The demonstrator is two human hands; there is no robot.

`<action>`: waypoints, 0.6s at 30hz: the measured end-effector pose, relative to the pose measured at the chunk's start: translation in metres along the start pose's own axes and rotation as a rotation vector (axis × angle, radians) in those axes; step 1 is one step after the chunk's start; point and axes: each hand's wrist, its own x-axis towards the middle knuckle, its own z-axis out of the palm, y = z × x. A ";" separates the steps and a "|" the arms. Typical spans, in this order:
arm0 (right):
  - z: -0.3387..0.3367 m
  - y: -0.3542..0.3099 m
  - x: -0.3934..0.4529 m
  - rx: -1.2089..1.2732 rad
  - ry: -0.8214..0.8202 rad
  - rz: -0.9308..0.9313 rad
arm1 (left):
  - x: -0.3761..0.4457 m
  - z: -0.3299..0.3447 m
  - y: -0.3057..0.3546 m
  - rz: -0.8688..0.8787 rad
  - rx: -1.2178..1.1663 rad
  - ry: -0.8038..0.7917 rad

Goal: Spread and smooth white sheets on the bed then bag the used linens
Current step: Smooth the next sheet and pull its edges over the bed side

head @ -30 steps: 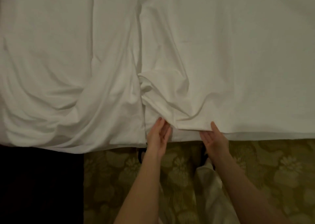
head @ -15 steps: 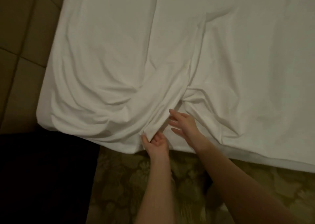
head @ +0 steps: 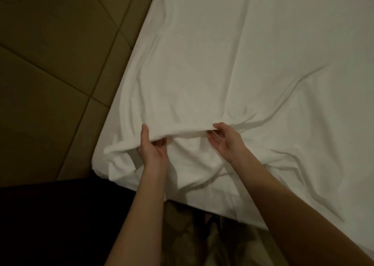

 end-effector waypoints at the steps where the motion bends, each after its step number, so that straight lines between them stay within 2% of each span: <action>1: 0.009 -0.007 0.005 0.061 -0.015 0.000 | 0.005 0.014 0.005 0.003 0.006 -0.019; 6: 0.047 -0.050 0.031 0.065 -0.003 -0.036 | 0.033 0.078 0.023 0.074 0.076 0.031; 12: 0.083 -0.088 0.071 0.017 0.003 -0.098 | 0.096 0.107 0.045 0.117 0.201 0.156; 18: 0.121 -0.111 0.118 -0.062 0.032 -0.168 | 0.166 0.145 0.059 0.156 0.348 0.126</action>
